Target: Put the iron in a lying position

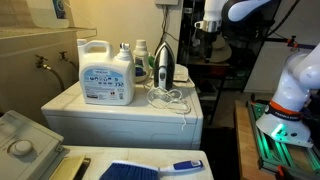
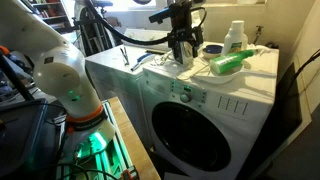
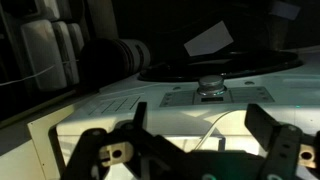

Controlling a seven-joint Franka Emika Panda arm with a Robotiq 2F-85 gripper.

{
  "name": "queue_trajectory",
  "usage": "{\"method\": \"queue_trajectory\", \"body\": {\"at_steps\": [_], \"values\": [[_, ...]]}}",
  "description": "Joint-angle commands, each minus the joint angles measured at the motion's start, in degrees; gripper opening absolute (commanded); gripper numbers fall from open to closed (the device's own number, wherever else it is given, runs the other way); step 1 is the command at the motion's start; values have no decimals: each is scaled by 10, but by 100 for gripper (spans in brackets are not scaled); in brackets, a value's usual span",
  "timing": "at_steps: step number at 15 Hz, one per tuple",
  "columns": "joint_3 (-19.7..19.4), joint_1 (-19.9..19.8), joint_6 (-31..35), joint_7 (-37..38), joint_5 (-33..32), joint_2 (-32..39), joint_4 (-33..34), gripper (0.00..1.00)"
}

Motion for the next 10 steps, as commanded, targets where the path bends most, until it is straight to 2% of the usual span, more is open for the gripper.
{"method": "queue_trajectory", "body": {"at_steps": [1,6,9,10], "values": [[-7,8,-2,3,-3,0,1,100],[1,15,-1,10,3,8,5,100],[43,32,-10,100,22,23,20,100],[68,33,-13,160,16,27,26,100]]}}
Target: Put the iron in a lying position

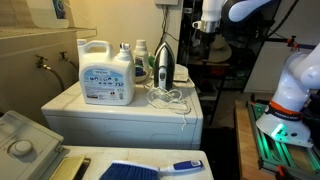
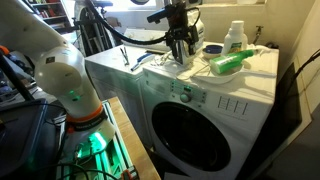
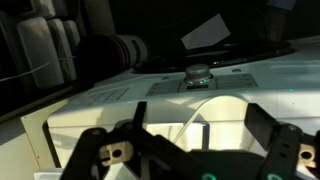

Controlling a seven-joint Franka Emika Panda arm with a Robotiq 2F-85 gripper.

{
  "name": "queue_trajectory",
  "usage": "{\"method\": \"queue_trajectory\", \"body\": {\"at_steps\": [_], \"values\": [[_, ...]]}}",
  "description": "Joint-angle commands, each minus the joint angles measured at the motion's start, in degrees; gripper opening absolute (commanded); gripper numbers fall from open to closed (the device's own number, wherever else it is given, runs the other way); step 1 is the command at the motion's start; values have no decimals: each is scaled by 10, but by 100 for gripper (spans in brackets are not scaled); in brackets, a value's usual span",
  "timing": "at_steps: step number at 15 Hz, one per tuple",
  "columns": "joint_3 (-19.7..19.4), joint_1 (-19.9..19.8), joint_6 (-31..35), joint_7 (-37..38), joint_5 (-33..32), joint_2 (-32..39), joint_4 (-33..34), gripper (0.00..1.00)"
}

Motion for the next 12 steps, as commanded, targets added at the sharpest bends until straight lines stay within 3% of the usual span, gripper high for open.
{"method": "queue_trajectory", "body": {"at_steps": [1,2,3,8,9,10,12], "values": [[58,15,-12,151,2,26,26,100],[93,-1,-2,199,2,27,28,100],[96,19,-1,245,-8,33,32,100],[163,30,2,442,-9,66,64,100],[172,35,10,461,-19,73,67,100],[152,42,0,418,-9,55,57,100],[162,48,1,448,-13,66,65,100]]}}
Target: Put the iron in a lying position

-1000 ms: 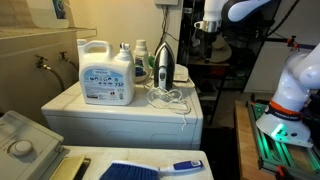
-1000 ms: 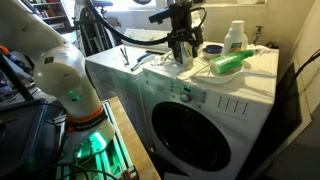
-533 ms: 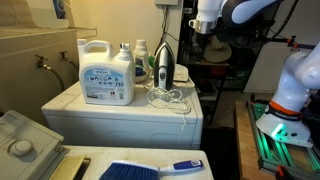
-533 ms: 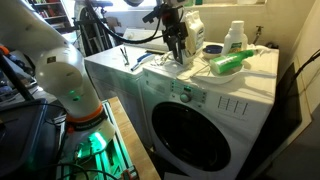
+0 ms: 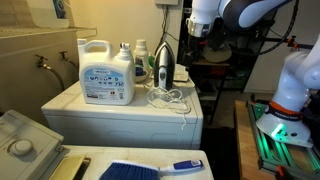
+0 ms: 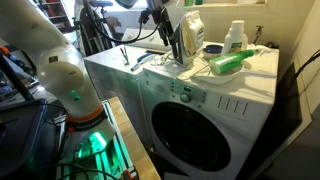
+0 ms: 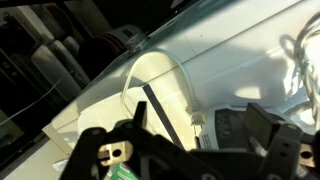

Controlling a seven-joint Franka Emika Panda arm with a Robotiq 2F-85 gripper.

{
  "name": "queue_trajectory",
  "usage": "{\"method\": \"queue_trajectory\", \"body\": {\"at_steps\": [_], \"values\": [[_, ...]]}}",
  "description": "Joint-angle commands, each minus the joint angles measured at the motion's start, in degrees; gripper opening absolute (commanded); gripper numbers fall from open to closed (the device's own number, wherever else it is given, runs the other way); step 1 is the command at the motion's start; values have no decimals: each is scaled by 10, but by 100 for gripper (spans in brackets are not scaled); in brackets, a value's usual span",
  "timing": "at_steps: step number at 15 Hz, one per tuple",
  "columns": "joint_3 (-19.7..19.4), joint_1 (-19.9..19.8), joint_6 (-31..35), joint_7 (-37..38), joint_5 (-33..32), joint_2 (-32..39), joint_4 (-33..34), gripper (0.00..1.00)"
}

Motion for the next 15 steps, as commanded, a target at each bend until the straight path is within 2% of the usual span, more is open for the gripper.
{"method": "queue_trajectory", "body": {"at_steps": [1,3,6,10,15], "values": [[-12,15,-3,7,-5,5,4,100],[-12,17,10,6,-8,5,3,100],[15,20,60,91,-31,16,10,100],[39,29,80,200,-57,28,9,100],[59,33,112,330,-165,59,6,100]]}}
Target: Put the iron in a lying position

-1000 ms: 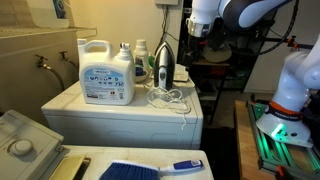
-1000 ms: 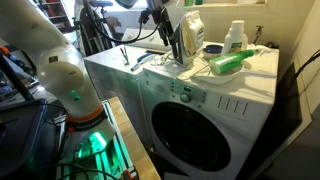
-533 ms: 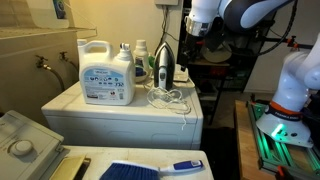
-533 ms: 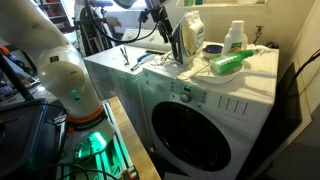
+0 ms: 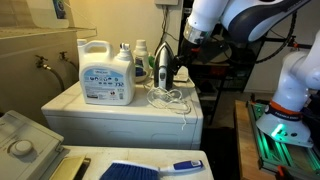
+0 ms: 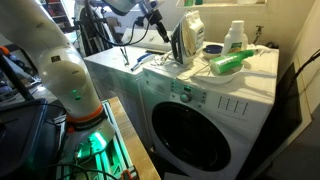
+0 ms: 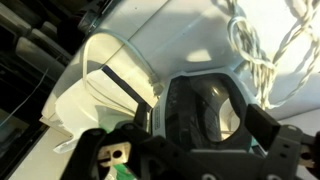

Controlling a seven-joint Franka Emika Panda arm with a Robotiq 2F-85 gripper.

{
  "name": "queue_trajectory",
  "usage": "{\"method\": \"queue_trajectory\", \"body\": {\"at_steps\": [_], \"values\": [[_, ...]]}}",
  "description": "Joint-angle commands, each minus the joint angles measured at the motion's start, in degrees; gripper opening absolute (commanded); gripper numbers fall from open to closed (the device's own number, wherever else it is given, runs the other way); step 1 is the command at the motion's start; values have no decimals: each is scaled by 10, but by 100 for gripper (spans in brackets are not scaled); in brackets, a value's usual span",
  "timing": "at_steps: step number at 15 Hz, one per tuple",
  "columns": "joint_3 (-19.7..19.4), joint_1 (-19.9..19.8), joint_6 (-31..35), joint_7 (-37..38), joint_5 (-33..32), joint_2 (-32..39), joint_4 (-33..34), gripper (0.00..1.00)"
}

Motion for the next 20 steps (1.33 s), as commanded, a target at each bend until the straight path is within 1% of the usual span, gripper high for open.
{"method": "queue_trajectory", "body": {"at_steps": [1,3,7,9,11,13,16,20], "values": [[7,7,26,93,-86,31,-2,100],[4,17,26,128,-121,51,1,100],[-10,43,23,164,-146,86,12,100],[-16,50,42,194,-192,100,15,100],[-21,58,50,230,-255,116,22,100],[-29,67,49,260,-297,134,32,100],[-42,81,55,292,-331,162,46,100],[-61,93,82,316,-374,195,64,100]]}}
